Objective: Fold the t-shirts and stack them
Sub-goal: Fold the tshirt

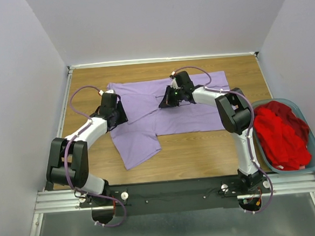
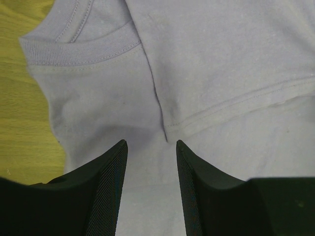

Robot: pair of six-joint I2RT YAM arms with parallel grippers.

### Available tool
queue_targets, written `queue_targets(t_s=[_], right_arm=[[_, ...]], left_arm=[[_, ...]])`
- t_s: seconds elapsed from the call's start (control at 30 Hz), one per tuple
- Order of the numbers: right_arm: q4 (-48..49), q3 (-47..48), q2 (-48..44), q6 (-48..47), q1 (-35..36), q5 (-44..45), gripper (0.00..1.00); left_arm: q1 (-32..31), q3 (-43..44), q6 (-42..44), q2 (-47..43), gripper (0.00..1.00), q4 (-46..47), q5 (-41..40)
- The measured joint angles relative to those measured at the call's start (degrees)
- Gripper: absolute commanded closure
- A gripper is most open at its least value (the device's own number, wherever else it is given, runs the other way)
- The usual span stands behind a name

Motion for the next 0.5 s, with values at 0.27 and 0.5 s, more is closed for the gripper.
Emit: queue_targets(t_s=[0.27, 0.5], right_arm=[[-2.67, 0.68, 0.00, -2.62, -0.74, -0.04, 0.71], [-5.53, 1.46, -0.61, -5.11, -0.85, -0.02, 0.54]], left_arm=[[0.00, 0.00, -0.15, 0.00, 0.48, -0.09, -0.55], [0.00, -0.13, -0.50, -0.55, 0.47, -1.33, -0.76]])
